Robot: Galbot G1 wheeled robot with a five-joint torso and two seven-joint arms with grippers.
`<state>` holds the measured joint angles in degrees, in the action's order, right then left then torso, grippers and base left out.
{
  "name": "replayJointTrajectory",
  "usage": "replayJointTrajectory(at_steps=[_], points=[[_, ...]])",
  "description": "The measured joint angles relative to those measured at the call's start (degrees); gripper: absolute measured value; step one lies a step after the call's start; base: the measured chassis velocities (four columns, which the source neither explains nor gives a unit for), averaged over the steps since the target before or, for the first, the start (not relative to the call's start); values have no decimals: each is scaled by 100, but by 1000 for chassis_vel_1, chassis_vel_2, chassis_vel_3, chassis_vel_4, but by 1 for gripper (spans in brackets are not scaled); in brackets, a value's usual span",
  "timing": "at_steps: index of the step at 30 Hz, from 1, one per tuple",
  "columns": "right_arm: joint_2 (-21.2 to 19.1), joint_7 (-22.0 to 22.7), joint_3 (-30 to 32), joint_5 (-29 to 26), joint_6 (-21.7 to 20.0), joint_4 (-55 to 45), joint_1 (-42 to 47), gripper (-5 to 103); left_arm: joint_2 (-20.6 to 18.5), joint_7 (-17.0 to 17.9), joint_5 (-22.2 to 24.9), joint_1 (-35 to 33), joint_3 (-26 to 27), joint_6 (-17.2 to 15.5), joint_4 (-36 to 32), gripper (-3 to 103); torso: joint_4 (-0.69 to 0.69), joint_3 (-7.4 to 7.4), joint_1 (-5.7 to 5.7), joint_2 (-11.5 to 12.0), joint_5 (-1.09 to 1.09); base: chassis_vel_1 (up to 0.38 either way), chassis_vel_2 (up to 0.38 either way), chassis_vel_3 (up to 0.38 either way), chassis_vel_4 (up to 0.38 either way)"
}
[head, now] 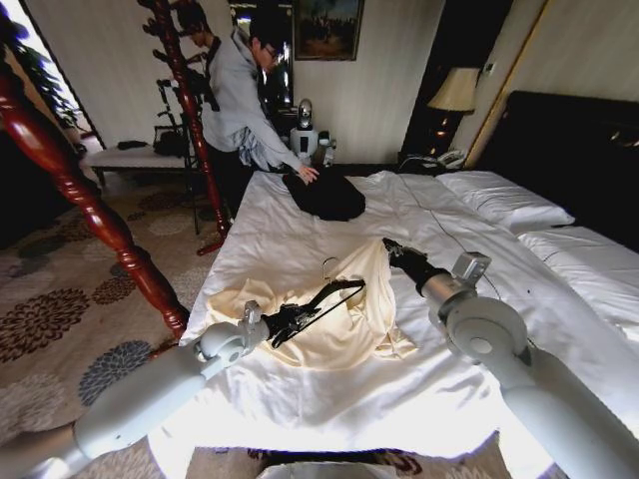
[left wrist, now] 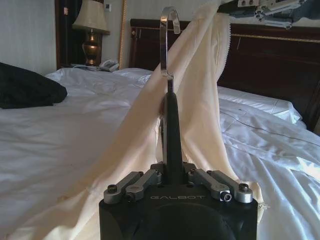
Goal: Pick up the clothes from the bed and hang them on the clothes hanger.
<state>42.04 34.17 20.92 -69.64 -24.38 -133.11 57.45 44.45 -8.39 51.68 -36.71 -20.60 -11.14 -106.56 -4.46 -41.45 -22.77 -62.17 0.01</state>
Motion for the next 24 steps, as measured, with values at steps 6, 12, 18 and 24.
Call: replayJointTrajectory(at_steps=[6, 12, 18, 24], points=[[95, -41, -12, 88, -46, -144, 300, 0, 170, 87, 37, 87, -85, 5, 90, 16, 0, 0, 0, 0, 1, 0, 0, 0, 0], [81, -127, 24, 146, -87, -306, 617, 0, 339, 198, 52, 95, -93, 30, 134, 16, 0, 0, 0, 0, -1, 0, 0, 0, 0], [145, -201, 10, 204, -155, -467, 955, 0, 536, 306, 94, 150, -132, 58, 184, 16, -1, 1, 0, 0, -1, 0, 0, 0, 0], [207, -282, 4, 315, -172, -569, 1255, 0, 564, 404, 162, 160, -124, 81, 147, 16, -1, 1, 0, 0, 0, 0, 0, 0, 0]])
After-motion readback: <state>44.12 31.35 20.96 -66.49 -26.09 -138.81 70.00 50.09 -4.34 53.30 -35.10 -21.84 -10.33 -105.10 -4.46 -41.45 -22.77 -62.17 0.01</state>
